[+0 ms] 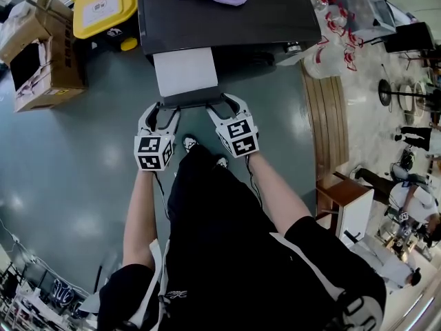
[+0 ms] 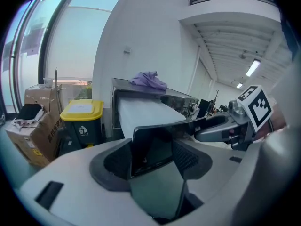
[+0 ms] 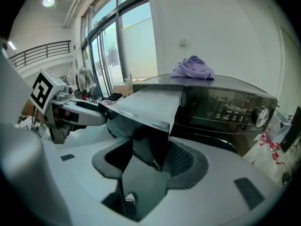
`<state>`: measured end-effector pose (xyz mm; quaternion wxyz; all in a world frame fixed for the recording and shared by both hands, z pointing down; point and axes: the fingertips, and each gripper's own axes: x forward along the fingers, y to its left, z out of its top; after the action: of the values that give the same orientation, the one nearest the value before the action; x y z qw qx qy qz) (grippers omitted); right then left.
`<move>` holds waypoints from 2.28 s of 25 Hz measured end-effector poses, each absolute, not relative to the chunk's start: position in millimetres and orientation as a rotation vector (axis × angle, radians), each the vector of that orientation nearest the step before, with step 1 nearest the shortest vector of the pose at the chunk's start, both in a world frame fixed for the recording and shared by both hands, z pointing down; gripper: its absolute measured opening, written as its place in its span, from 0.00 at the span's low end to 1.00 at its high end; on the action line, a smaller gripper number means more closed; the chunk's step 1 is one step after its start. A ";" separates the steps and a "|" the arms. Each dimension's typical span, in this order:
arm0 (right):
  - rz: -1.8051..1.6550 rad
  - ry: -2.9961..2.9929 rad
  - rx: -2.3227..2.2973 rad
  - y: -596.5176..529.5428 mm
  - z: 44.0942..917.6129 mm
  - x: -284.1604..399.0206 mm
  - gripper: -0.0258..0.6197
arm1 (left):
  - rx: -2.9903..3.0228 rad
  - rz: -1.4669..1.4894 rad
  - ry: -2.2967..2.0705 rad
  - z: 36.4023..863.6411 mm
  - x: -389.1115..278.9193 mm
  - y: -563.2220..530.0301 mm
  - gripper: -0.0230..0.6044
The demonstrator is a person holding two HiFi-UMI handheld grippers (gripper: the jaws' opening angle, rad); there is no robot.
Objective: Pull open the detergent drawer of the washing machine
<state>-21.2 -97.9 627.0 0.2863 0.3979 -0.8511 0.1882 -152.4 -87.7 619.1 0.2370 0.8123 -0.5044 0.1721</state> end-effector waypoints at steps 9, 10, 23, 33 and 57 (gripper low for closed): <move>0.501 -2.263 1.095 -91.7 623.7 -22.7 0.40 | 2.212 0.459 -1.404 616.4 -154.9 -82.9 0.44; 0.500 -2.264 1.095 -90.5 624.0 -22.5 0.40 | 2.214 0.460 -1.402 617.0 -154.4 -81.6 0.44; 0.497 -2.276 1.084 -74.1 622.6 -16.6 0.40 | 2.191 0.463 -1.413 616.1 -148.1 -62.7 0.44; 0.500 -2.278 1.079 -56.3 621.4 -11.9 0.39 | 2.182 0.474 -1.414 617.1 -143.6 -43.5 0.44; 0.512 -2.274 1.057 -34.1 626.2 -7.6 0.39 | 2.167 0.479 -1.431 617.2 -140.0 -22.2 0.44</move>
<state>-7.6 -34.1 626.2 0.2869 0.3958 -0.8511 0.1915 -140.0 -22.2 617.2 0.2480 0.7950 -0.5250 0.1759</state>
